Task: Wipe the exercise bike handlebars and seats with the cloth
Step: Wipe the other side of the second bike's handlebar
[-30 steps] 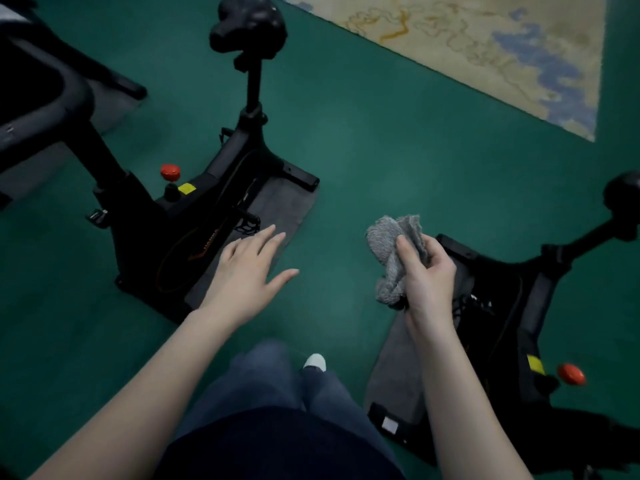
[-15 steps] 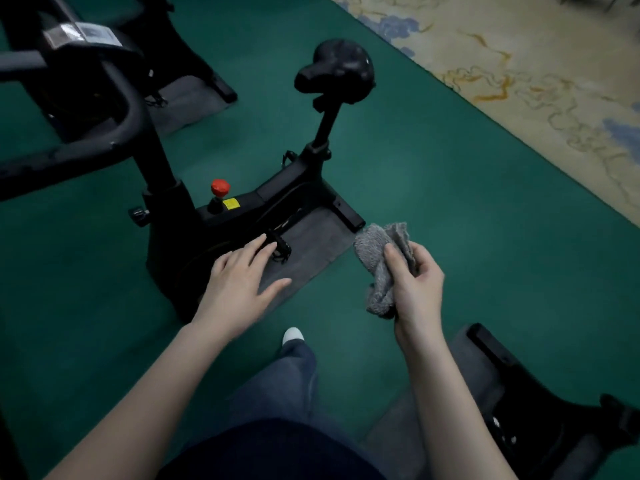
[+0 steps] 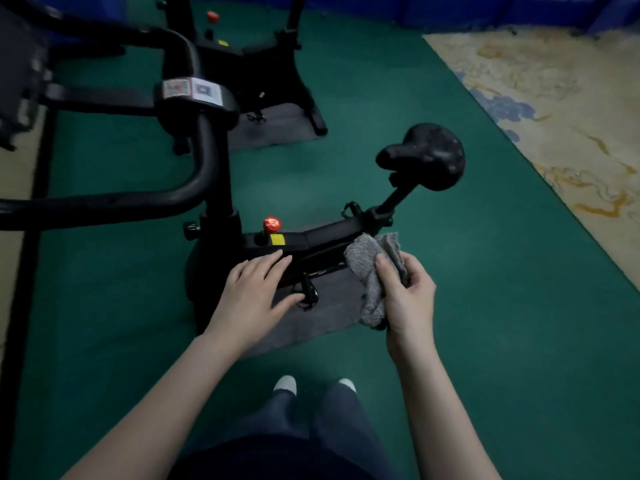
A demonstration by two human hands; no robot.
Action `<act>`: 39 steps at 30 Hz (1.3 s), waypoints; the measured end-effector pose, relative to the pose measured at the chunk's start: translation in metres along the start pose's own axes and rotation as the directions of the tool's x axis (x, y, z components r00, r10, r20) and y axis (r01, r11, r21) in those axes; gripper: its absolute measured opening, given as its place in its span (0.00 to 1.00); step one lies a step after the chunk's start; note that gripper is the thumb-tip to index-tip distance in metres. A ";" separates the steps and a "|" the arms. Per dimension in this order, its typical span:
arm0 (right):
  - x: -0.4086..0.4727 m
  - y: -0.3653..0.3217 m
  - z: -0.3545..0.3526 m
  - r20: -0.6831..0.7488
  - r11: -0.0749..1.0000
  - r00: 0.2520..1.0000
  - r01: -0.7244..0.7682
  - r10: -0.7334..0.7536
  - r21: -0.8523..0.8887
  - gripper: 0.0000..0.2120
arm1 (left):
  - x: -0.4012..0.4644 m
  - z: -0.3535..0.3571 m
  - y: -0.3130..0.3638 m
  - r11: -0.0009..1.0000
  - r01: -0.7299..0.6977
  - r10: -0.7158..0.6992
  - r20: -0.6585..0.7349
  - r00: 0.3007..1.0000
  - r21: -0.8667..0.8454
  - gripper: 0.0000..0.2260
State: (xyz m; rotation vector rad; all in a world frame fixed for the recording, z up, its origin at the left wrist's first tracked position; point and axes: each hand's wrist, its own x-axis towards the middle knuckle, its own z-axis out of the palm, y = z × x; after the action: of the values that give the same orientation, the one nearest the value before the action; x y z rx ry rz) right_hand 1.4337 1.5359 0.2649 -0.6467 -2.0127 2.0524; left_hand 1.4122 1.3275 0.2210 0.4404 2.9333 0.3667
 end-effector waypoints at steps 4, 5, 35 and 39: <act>0.038 -0.006 0.023 0.194 0.999 0.981 0.005 0.003 -0.042 0.08 | 0.002 0.003 -0.002 0.986 0.165 -0.166 -0.021 0.986 -0.015 0.34; 0.048 -0.007 0.028 0.244 0.999 0.970 0.009 0.002 -0.044 0.07 | 0.003 0.003 0.000 0.978 0.208 -0.209 -0.030 0.978 -0.015 0.35; 0.085 -0.090 0.198 0.927 0.990 0.367 0.137 -0.083 0.034 0.04 | -0.057 -0.066 -0.002 0.378 0.852 -0.897 -0.370 0.241 -0.363 0.35; 0.063 -0.090 0.227 0.926 0.988 0.366 0.149 -0.089 0.036 0.03 | -0.066 -0.073 -0.035 0.391 0.842 -0.891 -0.383 0.245 -0.372 0.39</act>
State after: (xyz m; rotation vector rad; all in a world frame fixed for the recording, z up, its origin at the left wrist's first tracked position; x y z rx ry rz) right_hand 1.2644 1.3635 0.3384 0.9567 -2.4607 2.5310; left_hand 1.4517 1.2586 0.2896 -1.5812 2.9847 0.4761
